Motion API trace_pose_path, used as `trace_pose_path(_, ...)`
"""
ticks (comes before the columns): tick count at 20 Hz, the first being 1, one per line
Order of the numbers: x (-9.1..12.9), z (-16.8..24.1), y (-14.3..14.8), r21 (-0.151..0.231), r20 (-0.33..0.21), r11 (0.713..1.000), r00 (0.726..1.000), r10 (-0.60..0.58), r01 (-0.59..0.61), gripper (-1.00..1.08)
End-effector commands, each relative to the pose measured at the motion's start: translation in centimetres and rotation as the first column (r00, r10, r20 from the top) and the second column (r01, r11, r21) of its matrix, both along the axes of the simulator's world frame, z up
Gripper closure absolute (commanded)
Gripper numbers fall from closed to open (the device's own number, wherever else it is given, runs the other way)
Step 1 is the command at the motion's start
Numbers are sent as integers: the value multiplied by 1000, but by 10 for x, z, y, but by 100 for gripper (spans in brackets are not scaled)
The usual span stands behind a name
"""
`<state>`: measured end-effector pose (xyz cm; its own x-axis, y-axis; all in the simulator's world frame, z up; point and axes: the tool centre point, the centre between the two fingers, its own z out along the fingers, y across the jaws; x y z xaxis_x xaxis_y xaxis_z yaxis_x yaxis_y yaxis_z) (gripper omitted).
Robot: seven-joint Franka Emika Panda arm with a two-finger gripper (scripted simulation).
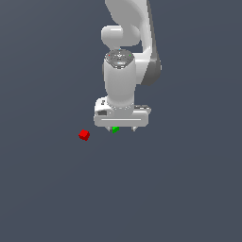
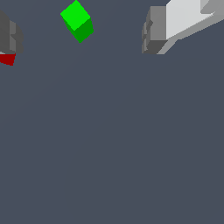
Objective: Stack the red cube on top of the green cube.
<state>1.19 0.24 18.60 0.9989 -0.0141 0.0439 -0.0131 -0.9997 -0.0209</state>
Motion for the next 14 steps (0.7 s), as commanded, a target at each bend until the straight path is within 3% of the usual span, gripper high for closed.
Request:
trace_pose_path(1,0,0,0,0,0,1000,1000,0,0,-92)
trace_pose_path(7,-5,-12,-23,-2,-5,999,999,-32,32,-92)
trace_pose_path(14,-30,-58,-106,-10,-23,988,988,-153,153,-92)
